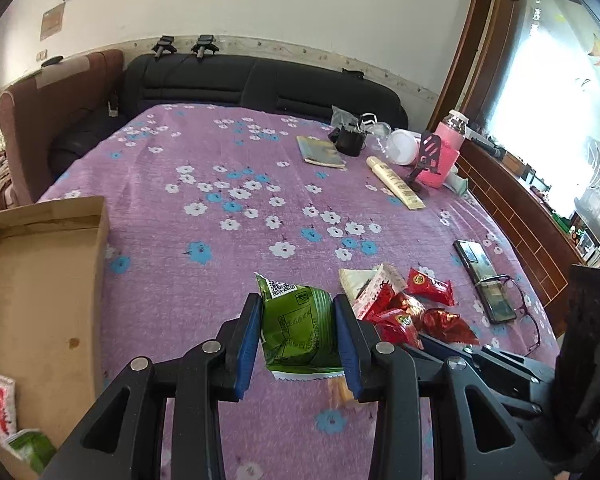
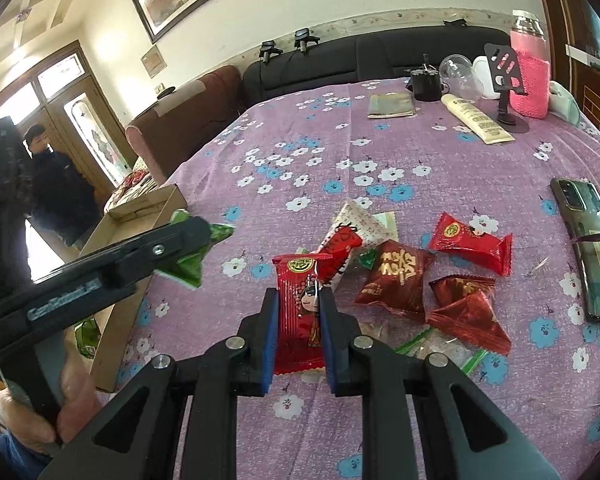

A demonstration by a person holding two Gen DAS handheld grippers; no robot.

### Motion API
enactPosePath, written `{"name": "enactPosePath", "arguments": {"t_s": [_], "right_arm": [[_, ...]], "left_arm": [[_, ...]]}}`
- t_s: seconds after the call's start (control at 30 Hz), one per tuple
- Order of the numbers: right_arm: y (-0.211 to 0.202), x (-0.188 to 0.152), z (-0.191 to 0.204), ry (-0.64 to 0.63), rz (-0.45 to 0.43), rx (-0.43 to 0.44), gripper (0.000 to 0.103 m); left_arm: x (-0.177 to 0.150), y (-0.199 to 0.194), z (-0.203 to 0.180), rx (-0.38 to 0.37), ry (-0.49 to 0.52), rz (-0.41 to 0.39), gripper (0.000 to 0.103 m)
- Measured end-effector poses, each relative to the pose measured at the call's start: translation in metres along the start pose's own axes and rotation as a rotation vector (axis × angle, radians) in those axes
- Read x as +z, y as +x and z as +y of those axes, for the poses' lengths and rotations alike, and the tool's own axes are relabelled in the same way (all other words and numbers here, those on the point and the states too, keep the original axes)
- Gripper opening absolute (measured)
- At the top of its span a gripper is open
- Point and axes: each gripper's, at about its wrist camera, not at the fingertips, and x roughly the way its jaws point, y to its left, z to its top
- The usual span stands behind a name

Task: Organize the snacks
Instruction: 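Carry both packets over the box and open both grippers to drop them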

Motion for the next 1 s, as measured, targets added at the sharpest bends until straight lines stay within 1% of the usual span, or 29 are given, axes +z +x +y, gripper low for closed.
{"name": "enactPosePath", "arguments": {"t_s": [0.23, 0.37, 0.47, 0.57, 0.67, 0.87, 1.0], "right_arm": [[0.001, -0.003, 0.009, -0.028, -0.009, 0.019, 0.018], [0.01, -0.006, 0.013, -0.013, 0.047, 0.08, 0.018], [0.011, -0.007, 0.025, -0.033, 0.052, 0.084, 0.019], [0.008, -0.008, 0.044, -0.06, 0.056, 0.104, 0.019], [0.009, -0.008, 0.065, -0.074, 0.074, 0.155, 0.019], [0.016, -0.008, 0.122, -0.136, 0.108, 0.256, 0.019], [0.028, -0.011, 0.159, -0.2, 0.132, 0.282, 0.019]], "left_arm": [[-0.01, -0.026, 0.022, 0.01, -0.027, -0.033, 0.038], [-0.015, -0.046, 0.05, 0.023, -0.071, -0.059, 0.038], [-0.018, -0.06, 0.071, 0.032, -0.107, -0.076, 0.038], [-0.022, -0.073, 0.095, 0.054, -0.14, -0.098, 0.038], [-0.029, -0.082, 0.117, 0.081, -0.166, -0.103, 0.038], [-0.043, -0.093, 0.17, 0.151, -0.251, -0.101, 0.038], [-0.052, -0.096, 0.193, 0.179, -0.291, -0.097, 0.038]]}}
